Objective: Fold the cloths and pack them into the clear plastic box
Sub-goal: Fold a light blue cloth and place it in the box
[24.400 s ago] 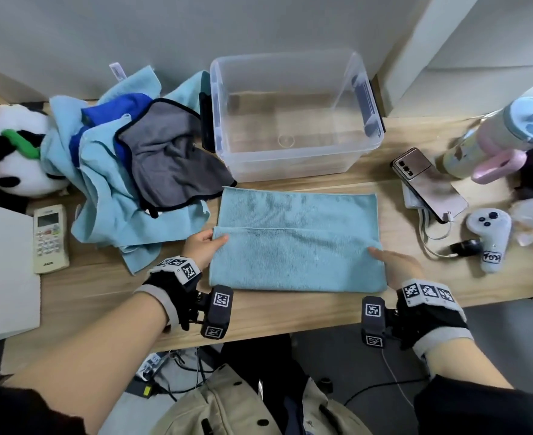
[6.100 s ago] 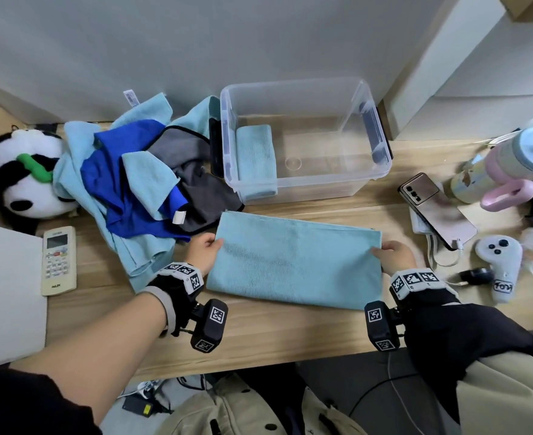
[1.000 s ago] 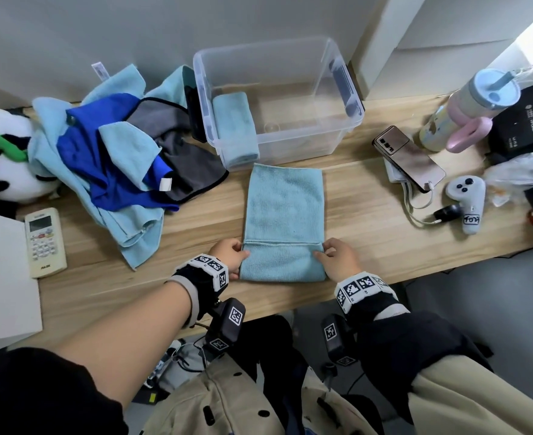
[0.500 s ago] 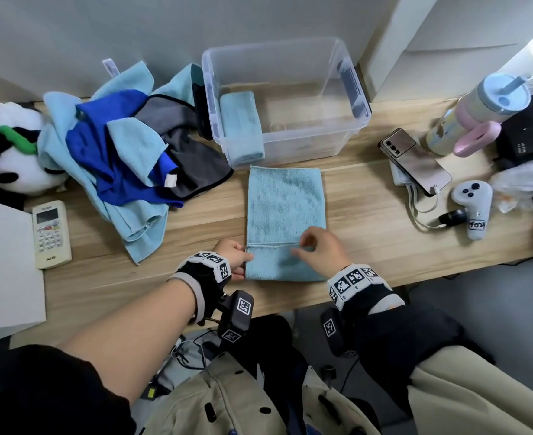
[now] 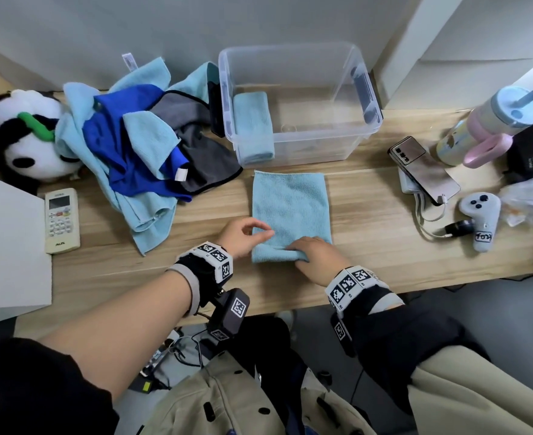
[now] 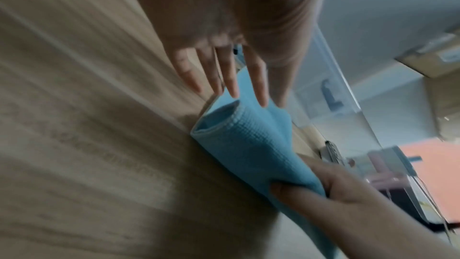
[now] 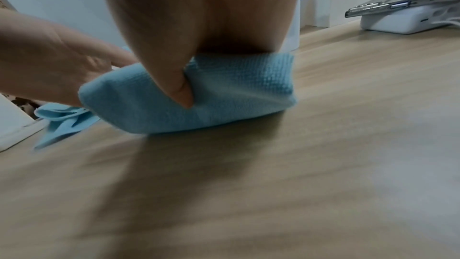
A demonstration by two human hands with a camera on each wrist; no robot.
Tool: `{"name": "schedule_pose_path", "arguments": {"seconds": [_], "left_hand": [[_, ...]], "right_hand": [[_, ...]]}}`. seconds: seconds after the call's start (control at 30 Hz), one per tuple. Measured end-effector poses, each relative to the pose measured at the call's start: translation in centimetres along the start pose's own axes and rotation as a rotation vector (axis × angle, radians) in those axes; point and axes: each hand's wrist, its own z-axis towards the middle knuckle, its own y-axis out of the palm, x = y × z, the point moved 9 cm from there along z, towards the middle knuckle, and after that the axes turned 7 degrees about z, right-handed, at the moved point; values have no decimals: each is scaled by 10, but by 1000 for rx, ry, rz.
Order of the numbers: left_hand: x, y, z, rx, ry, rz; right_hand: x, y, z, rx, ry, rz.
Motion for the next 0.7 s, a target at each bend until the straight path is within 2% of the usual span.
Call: {"name": "schedule_pose_path", "arguments": {"seconds": [0.07,0.13,0.2,0.47,0.7], "left_hand": [[10,19,-6,-209,54,90],[3,30,-7,-304,45,274],[-9,30,-3,-260,21,406],[-15,10,4,-26,-8,241],[-35,-1,17,62,-133,190]], "right_hand": [[0,-4,4,-4,9,10],[2,-7,7,-1,43,47],[5,-11,7,9,76,63],[44,-36,0,45,201,33],[57,-43,-2,160,263,278]]}}
